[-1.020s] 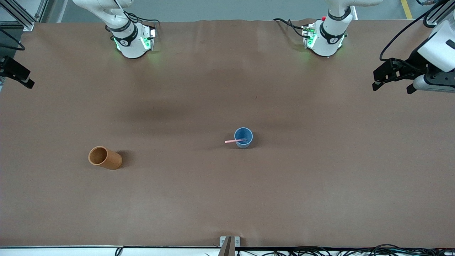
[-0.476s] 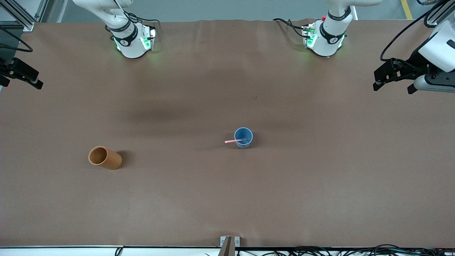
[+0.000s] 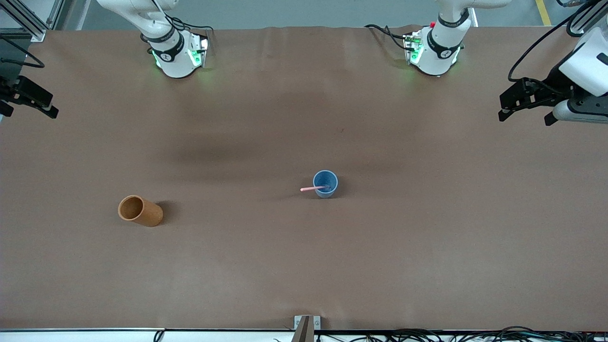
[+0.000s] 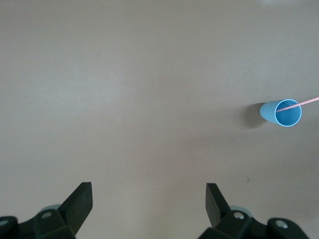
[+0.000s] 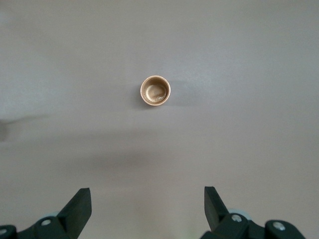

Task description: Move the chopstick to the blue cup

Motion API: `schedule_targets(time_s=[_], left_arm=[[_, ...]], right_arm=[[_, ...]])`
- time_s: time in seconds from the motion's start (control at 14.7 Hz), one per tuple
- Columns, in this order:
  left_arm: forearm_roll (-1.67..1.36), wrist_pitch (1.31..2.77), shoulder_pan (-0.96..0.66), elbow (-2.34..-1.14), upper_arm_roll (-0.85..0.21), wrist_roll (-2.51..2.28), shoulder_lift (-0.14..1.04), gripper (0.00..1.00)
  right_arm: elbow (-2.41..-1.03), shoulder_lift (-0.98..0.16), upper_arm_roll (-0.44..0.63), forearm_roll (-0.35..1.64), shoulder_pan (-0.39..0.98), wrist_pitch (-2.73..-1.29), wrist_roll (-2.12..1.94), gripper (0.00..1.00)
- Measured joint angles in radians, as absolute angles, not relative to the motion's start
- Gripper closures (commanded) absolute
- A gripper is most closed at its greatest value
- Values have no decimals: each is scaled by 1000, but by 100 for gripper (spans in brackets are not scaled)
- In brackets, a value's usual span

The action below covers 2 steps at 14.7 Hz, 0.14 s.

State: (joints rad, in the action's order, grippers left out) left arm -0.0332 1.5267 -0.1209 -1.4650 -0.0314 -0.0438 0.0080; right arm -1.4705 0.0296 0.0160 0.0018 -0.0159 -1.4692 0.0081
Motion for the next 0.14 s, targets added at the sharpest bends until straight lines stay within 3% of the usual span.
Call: schedule_targets(time_s=[0.14], left_arm=[[-33, 1527, -121, -1465, -31, -44, 8, 0]], right_arm=[[-1471, 28, 16, 2, -16, -1469, 2, 0]])
